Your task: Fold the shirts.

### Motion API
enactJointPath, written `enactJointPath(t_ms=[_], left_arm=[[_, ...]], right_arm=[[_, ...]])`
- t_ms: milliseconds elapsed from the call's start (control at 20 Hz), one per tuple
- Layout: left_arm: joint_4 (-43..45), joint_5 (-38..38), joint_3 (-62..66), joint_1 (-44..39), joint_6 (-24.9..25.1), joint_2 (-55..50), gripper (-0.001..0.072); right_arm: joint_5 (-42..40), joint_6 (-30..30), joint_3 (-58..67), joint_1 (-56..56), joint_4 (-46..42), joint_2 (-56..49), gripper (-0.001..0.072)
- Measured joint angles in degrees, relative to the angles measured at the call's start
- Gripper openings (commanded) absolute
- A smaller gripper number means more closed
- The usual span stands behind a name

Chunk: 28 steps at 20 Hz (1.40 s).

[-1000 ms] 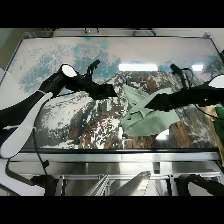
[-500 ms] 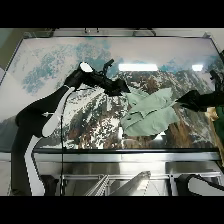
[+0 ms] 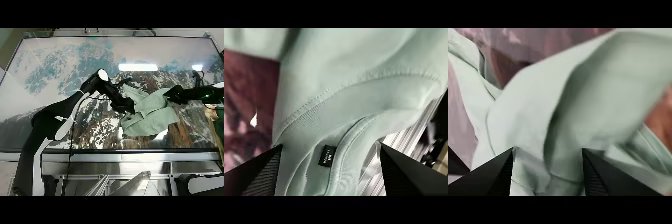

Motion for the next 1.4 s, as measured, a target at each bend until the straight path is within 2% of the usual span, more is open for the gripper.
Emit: enactJointPath(t_ms=[50,100,200,250,600,900,1050,1150,1250,1400], left_arm=[[1.6,-0.79,0.04,-0.85,-0.35,-0.04,0.0639],[2.69,-1.36,0.09,-1.57,-0.72,0.0,0.0587],[6.12,-2.32,0.07,-2.99,-1.51,-0.11,0.0005],[7.02,-2.6,0.02,-3.43,-1.57,-0.24,0.0027],[7.54,-3.82,0.09,-1.33,0.02,5.51,0.0027],[7.87,-2.38,0.11,9.53,0.48,18.38,0.0026],[6.58,1.33,1.73,15.93,0.87,27.06,0.0029],[5.35,3.58,3.72,19.47,1.62,32.81,0.0029],[4.9,4.04,3.39,22.58,2.23,38.93,0.003],[4.57,1.55,-2.84,26.05,3.32,47.52,0.003]], right_arm=[[-0.04,-0.17,1.09,1.01,0.28,-0.81,0.0072],[0.02,-0.24,1.97,1.84,0.57,-1.36,0.0023],[0.98,-0.39,3.43,3.02,0.9,-2.08,0.0022],[1.73,-0.44,3.93,3.34,1.18,-2.27,0.0022],[9.92,-2.21,5.27,4.26,7.91,-0.04,0.0021],[11.82,-4.52,6.67,7.67,21.16,6.32,0.002],[11.5,-7.08,12.31,9.81,30.64,10.58,0.0021],[11.3,-8.59,16.33,10.54,33.44,14.14,0.0021],[11.13,-9.03,18.49,10.64,31.28,18.18,0.0021],[12.46,-4.96,18.84,11.1,17.25,24.68,0.0021]])
